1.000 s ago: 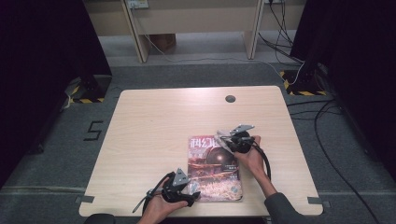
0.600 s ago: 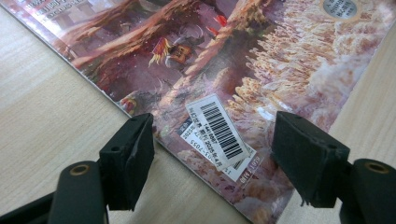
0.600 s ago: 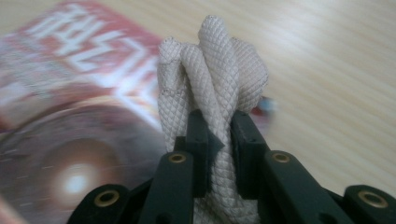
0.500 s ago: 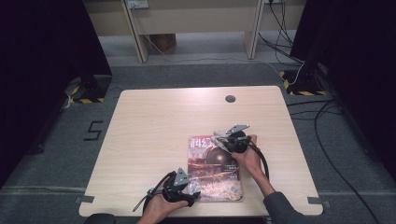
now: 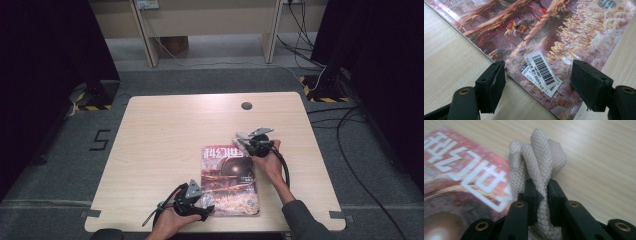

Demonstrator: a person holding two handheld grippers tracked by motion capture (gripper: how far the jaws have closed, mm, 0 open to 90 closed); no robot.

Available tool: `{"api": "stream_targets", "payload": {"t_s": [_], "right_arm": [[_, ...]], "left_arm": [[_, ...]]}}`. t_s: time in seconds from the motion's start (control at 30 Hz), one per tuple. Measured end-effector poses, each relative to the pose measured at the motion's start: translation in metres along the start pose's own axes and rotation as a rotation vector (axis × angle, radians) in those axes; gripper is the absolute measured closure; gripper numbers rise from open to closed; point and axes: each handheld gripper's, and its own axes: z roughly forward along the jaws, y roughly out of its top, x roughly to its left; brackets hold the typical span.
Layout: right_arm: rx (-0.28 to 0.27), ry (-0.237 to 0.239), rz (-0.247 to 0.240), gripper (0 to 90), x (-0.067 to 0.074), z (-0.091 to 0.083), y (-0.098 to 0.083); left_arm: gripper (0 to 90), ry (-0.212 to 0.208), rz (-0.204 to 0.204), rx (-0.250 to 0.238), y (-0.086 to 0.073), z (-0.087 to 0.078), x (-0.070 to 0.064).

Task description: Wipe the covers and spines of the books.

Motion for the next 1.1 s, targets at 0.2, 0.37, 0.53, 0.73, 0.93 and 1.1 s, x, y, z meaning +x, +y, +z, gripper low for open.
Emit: {"api": "stream_targets", "payload": {"t_s": [0.2, 0.37, 0.53, 0.73, 0.93, 1.1], "right_arm": [[0.011, 0.041, -0.055, 80.3, 0.018, 0.003, 0.005], [-0.002, -0.013, -0.011, 80.3, 0.001, 0.004, 0.003], [-0.016, -0.011, 0.042, 80.3, -0.012, 0.003, 0.000], [-0.008, -0.017, 0.022, 80.4, -0.008, 0.002, 0.001], [0.002, 0.016, -0.005, 80.4, 0.005, 0.004, 0.005], [0.001, 0.059, -0.026, 80.4, 0.016, 0.006, 0.007]], "left_arm": [[26.5, 0.002, 0.002, 0.003, 0.000, 0.000, 0.000], [26.5, 0.005, 0.002, -0.001, 0.000, 0.000, 0.000], [26.4, 0.002, 0.000, 0.000, 0.000, 0.000, 0.000], [26.4, 0.000, 0.002, 0.001, 0.000, 0.000, 0.000], [26.4, 0.001, 0.000, 0.001, 0.000, 0.000, 0.000], [25.2, 0.001, -0.005, 0.000, 0.000, 0.000, 0.001]]}}
